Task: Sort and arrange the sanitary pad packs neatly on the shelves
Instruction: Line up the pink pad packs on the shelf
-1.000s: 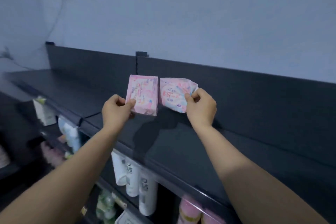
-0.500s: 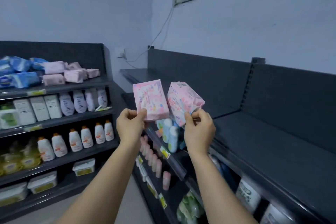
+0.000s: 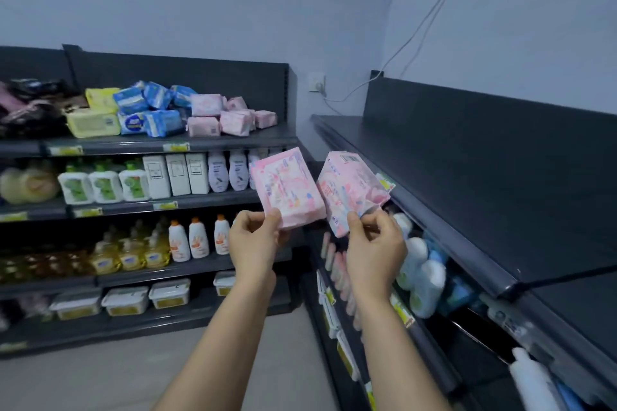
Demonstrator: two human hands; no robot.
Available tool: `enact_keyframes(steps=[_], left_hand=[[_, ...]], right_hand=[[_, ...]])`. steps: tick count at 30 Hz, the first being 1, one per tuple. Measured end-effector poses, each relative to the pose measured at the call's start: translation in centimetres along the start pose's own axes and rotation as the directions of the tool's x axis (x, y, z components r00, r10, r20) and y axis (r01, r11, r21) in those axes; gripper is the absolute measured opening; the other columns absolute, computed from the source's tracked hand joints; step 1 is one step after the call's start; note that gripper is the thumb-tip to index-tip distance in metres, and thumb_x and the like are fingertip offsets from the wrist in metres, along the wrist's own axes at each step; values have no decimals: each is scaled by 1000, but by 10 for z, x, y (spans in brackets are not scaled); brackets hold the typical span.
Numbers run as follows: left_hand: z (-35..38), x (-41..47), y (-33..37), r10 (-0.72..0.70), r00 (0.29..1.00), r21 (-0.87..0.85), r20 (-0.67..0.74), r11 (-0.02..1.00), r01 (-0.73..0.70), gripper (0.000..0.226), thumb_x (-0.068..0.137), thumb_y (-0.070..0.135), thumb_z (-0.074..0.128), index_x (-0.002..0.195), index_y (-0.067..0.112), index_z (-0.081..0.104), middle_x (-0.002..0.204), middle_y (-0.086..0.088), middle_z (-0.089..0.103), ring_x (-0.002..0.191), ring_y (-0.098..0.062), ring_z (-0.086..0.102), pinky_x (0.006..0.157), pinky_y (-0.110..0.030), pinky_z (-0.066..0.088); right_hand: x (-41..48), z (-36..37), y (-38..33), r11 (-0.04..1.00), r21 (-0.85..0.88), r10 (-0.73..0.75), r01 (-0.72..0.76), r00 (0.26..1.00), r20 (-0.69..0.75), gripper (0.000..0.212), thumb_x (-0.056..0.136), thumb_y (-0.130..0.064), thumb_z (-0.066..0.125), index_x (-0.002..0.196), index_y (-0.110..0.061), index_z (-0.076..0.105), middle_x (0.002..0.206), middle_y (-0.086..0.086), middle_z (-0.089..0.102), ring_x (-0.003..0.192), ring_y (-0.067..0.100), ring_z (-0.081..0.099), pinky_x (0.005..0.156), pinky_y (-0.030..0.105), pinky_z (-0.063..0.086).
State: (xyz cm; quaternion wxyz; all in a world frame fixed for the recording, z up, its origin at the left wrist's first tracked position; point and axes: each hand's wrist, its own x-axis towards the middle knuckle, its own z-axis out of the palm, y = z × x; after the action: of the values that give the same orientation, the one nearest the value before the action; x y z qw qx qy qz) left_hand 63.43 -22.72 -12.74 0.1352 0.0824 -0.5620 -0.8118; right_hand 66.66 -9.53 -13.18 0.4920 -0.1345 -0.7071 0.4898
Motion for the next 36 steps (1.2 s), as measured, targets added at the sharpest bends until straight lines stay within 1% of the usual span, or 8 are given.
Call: enact_keyframes(steps=[6,9,13,17,26,31,33,36], left_hand=[[9,73,-8,29,996,11,-86,1000,-28,23,89,13,67,72,10,51,75,-10,61,61,-18,61,80,-44,57],[22,116,-8,61,990,30,-125,998,-58,22,90,15,66,75,9,52,74,-7,60,61,-16,60,71,-35,56],[39,174,-9,107,981,43,-161,994,-102,22,90,14,67,74,11,51,72,-5,55,59,-15,52,57,-24,50],[50,225,-15,103,975,32,-195,995,-98,23,88,15,69,73,11,51,78,-11,57,68,-24,58,71,-39,53],[61,329,-29,111,967,43,-230,994,-104,23,88,12,68,73,9,50,76,-13,57,67,-25,57,70,-39,51],[69,406,-35,103,975,-4,-197,994,-106,24,88,6,67,71,6,50,89,-18,59,79,-27,63,59,-27,58],[73,440,-33,104,980,-16,-169,994,-108,25,86,3,68,68,6,50,90,-17,59,84,-27,64,63,-30,59],[78,489,-26,113,989,1,-100,994,-113,28,85,1,69,66,6,49,79,-11,58,77,-24,64,72,-33,58]], right_hand=[[34,78,20,998,55,13,-18,996,91,30,80,-11,74,62,-18,52,68,-1,57,66,18,53,60,19,35],[59,122,29,998,68,8,-18,991,136,29,80,-11,74,62,-18,53,70,-1,57,64,11,52,58,6,33],[95,176,40,997,76,-14,-1,980,200,28,81,-14,74,62,-16,53,70,-5,55,66,5,52,59,7,34],[123,220,52,996,82,-38,19,970,239,30,81,-14,73,61,-18,51,69,-9,52,65,2,51,60,4,34],[160,319,84,998,63,-22,4,958,287,29,81,-13,74,62,-17,52,69,-8,53,63,4,51,57,6,32],[186,387,102,1000,25,-23,17,956,291,28,80,-13,74,62,-15,53,70,-6,54,63,4,51,57,6,32],[198,418,107,1000,13,-27,24,955,296,30,80,-14,74,62,-16,51,70,-5,55,64,7,51,57,9,31],[216,460,112,1000,8,-25,24,954,299,33,81,-14,74,60,-18,49,70,-3,55,66,14,53,56,17,33]])
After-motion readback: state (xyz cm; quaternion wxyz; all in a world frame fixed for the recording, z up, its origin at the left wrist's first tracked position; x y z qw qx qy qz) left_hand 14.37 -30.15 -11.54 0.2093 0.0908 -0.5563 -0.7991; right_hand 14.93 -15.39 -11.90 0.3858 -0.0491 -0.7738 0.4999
